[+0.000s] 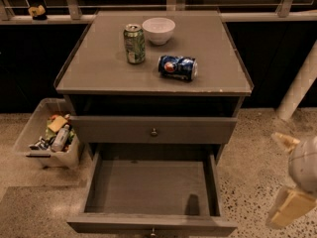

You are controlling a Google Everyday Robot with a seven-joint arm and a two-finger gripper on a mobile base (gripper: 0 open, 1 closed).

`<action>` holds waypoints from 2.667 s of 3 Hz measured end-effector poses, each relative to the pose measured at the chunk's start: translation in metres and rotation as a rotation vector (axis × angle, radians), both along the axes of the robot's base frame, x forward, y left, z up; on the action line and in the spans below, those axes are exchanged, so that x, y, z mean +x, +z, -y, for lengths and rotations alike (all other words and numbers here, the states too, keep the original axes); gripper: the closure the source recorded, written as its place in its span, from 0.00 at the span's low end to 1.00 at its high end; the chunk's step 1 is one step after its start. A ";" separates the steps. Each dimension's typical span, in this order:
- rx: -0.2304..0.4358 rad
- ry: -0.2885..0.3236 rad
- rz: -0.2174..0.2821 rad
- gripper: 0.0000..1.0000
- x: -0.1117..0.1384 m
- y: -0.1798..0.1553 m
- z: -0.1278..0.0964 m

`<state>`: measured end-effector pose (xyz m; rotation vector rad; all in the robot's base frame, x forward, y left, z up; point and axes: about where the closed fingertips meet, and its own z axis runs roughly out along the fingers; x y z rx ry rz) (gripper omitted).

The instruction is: Close middle drawer

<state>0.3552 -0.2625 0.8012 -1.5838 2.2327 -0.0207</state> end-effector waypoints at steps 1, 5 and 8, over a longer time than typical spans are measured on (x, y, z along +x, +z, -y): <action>0.069 -0.049 -0.057 0.00 -0.020 -0.070 -0.003; 0.149 -0.052 -0.179 0.00 -0.046 -0.165 -0.015; 0.214 0.115 -0.313 0.00 -0.102 -0.343 -0.012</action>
Offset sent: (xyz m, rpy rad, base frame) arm -0.0501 0.0144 -0.1750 0.1829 0.1883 -0.0986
